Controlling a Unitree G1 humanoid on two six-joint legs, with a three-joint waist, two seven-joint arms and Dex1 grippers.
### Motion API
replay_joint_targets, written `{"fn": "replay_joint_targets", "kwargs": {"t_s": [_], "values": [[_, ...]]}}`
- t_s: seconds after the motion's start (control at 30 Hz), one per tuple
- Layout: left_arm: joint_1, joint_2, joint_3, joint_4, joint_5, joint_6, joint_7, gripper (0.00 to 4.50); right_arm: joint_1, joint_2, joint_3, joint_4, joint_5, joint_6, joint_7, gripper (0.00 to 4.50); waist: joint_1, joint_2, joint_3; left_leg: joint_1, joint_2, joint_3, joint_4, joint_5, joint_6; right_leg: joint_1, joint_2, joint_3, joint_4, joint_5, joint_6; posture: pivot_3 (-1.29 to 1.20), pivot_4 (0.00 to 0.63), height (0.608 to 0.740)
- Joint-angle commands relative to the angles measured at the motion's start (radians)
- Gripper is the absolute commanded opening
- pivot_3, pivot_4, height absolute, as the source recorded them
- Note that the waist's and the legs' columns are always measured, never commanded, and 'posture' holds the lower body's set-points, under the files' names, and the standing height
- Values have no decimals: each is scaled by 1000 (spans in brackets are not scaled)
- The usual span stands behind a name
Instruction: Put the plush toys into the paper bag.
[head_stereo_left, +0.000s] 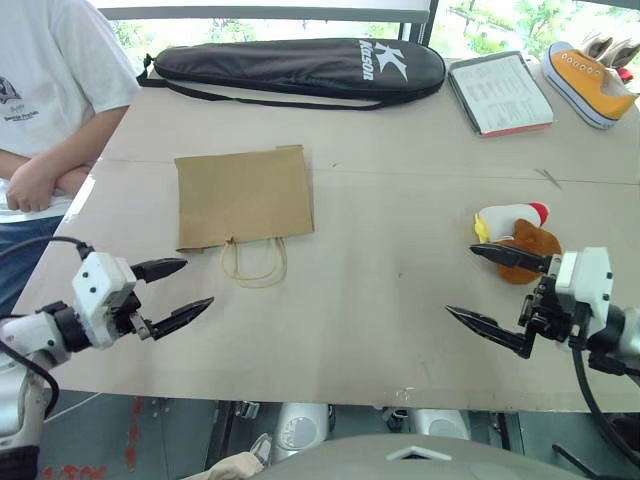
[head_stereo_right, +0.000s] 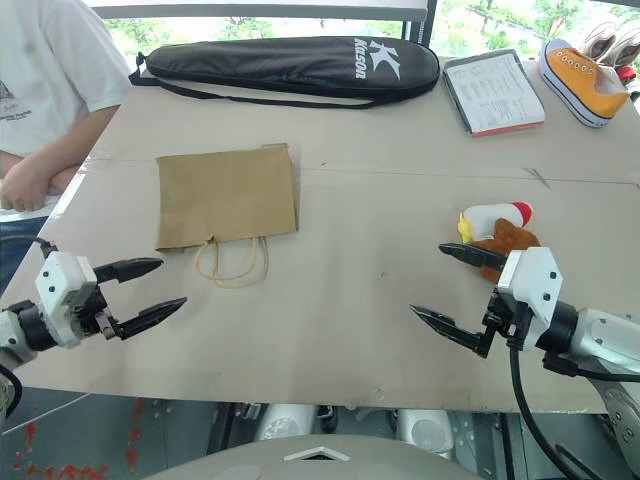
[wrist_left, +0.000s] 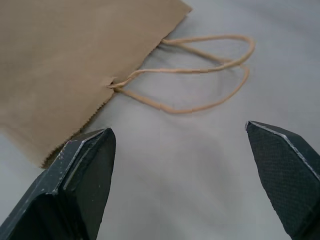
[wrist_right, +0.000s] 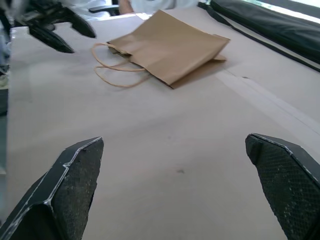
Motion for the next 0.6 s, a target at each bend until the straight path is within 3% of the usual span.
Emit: {"fn": "replay_joint_targets", "kwargs": {"t_s": [0.03,0.3,0.43,0.57,0.6], "values": [[-48,21,-23,57,66,-133,-12,4485,-15,2,21,-27,-2,-18,1,4500,-1,0,0,0,0,0,0,0,0,0,0,0,0,0,0,0,150,740],[-223,19,-124,255,203,-387,31,4485,59,58,84,-64,-70,-73,-31,4500,-2,-1,-1,0,0,0,-1,0,0,0,1,0,1,2,4,0,150,740],[-309,-12,-190,251,143,-349,-9,3335,55,78,95,-35,-94,-101,-35,4500,-1,-1,-1,0,1,1,0,0,0,0,1,0,2,2,4,0,150,740],[-356,-13,-195,227,49,-223,-31,1507,26,105,151,-45,-122,-85,-82,4500,-4,-2,-1,1,1,1,0,0,0,-1,1,0,2,2,4,0,150,740],[-367,-17,-202,207,28,-179,-28,1038,16,107,164,-37,-126,-82,-85,4254,-4,-2,-1,1,1,1,0,0,0,-1,2,0,3,2,4,0,150,740]]}}
